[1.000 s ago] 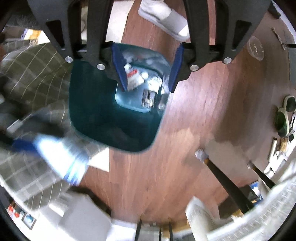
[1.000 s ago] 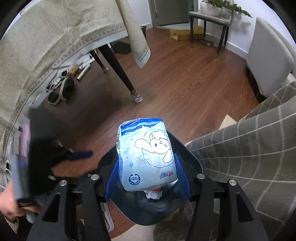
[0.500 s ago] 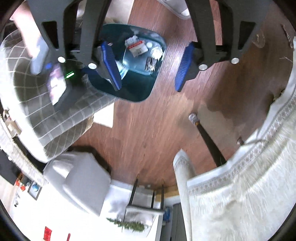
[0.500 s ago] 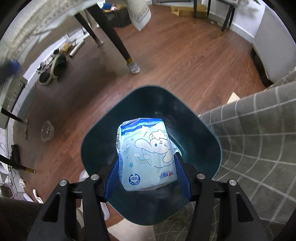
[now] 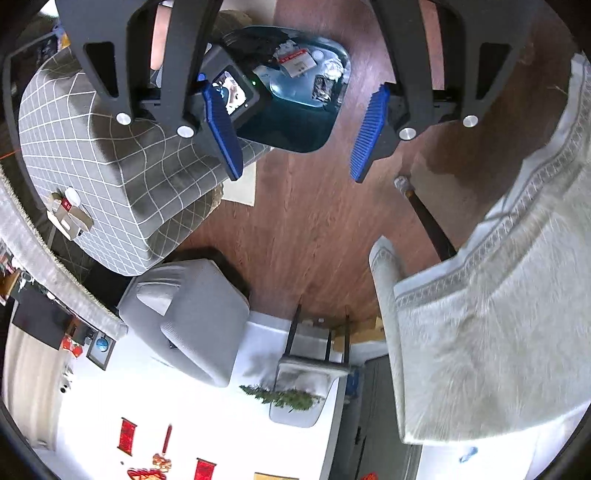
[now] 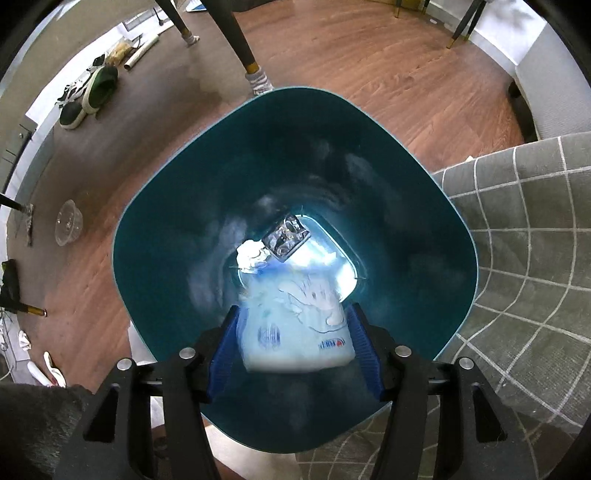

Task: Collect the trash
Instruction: 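Lower the wipes pack into the bin and open the right tool, then move both open tools from the bin back over the table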

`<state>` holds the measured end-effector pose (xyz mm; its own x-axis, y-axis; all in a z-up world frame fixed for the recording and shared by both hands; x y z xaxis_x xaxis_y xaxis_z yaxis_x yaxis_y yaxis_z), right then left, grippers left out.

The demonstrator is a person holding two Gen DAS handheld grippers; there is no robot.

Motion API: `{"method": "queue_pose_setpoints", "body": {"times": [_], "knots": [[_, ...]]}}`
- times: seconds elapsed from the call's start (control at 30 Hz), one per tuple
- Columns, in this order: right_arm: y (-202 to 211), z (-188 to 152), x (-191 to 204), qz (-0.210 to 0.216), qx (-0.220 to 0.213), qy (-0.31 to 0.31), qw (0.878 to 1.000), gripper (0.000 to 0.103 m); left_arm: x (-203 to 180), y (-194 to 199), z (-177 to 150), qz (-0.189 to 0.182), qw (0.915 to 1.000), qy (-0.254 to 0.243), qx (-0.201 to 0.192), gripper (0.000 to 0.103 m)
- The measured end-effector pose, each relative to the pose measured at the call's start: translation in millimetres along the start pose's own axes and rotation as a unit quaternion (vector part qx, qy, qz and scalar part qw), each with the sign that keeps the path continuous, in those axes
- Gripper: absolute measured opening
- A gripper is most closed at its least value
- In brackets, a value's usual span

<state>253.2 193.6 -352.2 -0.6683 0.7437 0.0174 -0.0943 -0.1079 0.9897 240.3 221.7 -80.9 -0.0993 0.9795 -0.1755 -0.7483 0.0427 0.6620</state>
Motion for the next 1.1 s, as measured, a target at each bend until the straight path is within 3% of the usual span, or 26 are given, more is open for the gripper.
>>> {"method": "queue_pose_setpoints", "body": {"times": [0.1, 0.33, 0.77, 0.93, 1.1], "knots": [[-1.4, -1.8, -4.3, -0.009, 0.003, -0.002, 1.000, 0.066, 0.8, 5.5, 3.6, -0.004, 1.0000, 0.000, -0.007, 0.062], [19.1, 4.3, 0.7, -0.001, -0.023, 0.003, 1.000, 0.066, -1.2, 20.4, 16.8, -0.011, 0.9995, 0.005, -0.028, 0.062], [140.0, 29.7, 22.1, 0.021, -0.164, 0.040, 0.985, 0.069, -20.4, 44.1, 38.8, -0.021, 0.9977, 0.016, -0.063, 0.064], [185.5, 35.4, 9.1, 0.027, -0.215, 0.028, 0.976, 0.072, -35.7, 47.3, 43.3, -0.006, 0.9972, -0.012, -0.074, 0.066], [223.7, 31.2, -17.2, 0.022, -0.257, 0.006, 0.966, 0.074, -53.4, 45.9, 45.0, -0.019, 0.9963, -0.022, -0.081, 0.068]]}}
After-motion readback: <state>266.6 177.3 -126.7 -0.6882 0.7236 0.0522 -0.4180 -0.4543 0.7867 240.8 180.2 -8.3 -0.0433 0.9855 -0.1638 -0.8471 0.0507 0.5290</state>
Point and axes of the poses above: each gripper's, at about its wrist camera, not at the fingertips, and y roughly against the way its jaws point, x to its left, z to its top, the point moved 9 cm from there along -y, roughly the way its jaws point
